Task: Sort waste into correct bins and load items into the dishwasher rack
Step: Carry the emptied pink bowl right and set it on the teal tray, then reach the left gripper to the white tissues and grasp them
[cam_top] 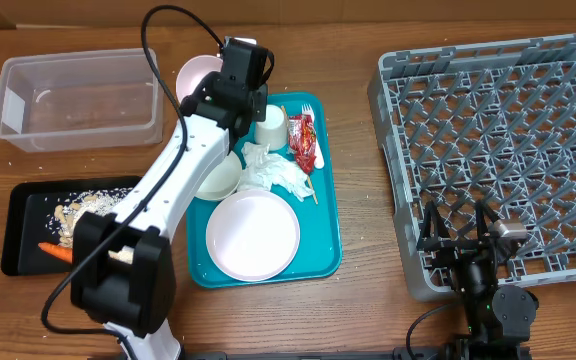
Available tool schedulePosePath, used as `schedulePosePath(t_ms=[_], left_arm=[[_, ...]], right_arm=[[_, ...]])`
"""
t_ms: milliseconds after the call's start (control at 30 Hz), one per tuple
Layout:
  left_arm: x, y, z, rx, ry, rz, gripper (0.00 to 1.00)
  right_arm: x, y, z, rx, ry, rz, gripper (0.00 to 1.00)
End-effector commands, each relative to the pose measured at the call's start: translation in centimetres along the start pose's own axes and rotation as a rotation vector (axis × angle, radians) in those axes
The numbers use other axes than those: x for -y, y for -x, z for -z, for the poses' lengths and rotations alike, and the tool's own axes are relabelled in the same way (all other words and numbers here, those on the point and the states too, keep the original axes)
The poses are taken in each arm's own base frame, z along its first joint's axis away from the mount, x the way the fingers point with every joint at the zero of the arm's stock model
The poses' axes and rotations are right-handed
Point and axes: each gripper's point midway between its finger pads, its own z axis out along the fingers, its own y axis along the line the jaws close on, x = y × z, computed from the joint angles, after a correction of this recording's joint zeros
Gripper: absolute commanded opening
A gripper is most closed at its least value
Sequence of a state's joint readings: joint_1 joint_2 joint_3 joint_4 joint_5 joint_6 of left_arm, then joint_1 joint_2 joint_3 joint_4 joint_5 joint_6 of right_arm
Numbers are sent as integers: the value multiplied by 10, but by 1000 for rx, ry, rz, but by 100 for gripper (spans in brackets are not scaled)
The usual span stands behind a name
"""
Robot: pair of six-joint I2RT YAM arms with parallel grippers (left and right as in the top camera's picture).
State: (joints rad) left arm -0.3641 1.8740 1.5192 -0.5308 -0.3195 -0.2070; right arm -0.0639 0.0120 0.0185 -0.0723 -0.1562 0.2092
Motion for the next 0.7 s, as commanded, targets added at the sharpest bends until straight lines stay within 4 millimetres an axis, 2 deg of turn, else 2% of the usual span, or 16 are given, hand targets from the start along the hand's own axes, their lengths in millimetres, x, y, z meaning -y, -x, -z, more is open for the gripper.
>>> schedulePosePath(t_ms=[0, 100, 300, 433, 533, 667], left_arm=[[0, 1, -8, -6, 2, 23, 4], [12, -7, -9, -41, -62, 21, 4], [9, -20, -10, -94, -49, 42, 6], [8, -22, -10, -103, -47, 39, 18], [8, -23, -10, -107, -45, 37, 34], [8, -23, -9, -106, -45, 38, 38]], right_arm=[[3, -2, 0, 4, -9, 5, 100], [3, -2, 0, 4, -9, 5, 100], [3, -2, 0, 4, -9, 5, 100], [3, -2, 0, 4, -9, 5, 100], [3, -2, 0, 4, -9, 5, 100], [3, -2, 0, 4, -9, 5, 100]])
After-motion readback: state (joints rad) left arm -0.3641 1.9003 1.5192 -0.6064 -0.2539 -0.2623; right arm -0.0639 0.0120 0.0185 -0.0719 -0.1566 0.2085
